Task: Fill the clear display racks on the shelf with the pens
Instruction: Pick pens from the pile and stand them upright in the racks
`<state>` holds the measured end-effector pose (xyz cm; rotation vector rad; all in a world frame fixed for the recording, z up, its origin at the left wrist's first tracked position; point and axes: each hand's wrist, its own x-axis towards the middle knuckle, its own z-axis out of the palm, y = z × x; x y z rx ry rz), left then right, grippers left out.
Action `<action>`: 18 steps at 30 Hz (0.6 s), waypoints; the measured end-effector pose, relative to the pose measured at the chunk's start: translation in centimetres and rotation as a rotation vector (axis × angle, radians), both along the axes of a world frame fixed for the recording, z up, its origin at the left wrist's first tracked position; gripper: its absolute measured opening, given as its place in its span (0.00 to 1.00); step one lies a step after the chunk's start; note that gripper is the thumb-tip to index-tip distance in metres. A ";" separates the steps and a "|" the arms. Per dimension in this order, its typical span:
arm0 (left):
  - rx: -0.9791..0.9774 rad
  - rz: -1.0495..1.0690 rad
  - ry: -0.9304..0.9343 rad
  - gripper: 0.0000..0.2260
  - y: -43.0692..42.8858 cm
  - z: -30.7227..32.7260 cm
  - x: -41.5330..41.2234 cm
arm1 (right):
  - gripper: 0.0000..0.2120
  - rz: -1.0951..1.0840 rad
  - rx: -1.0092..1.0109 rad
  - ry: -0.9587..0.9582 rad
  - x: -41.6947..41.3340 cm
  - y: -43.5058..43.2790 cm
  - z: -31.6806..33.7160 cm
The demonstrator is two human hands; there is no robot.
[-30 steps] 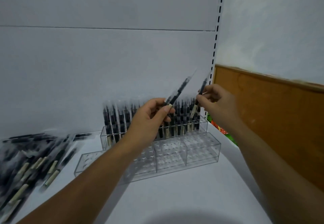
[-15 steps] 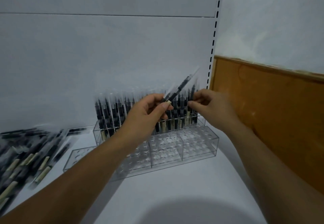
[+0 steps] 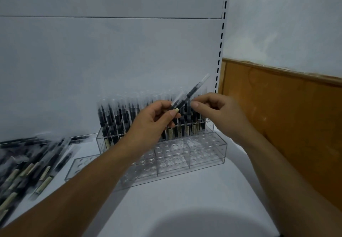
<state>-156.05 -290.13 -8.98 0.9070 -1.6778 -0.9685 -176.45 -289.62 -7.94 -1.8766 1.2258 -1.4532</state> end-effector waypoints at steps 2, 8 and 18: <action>0.005 -0.009 -0.011 0.08 0.0 0.0 0.0 | 0.06 0.080 0.024 -0.058 0.8 0.3 0.2; -0.008 -0.039 -0.030 0.07 0.2 0.1 -0.1 | 0.06 0.130 0.058 -0.240 1.1 0.2 0.2; 0.018 -0.025 0.005 0.10 0.1 0.0 0.0 | 0.03 -0.297 -0.158 -0.213 -1.7 -1.8 -0.6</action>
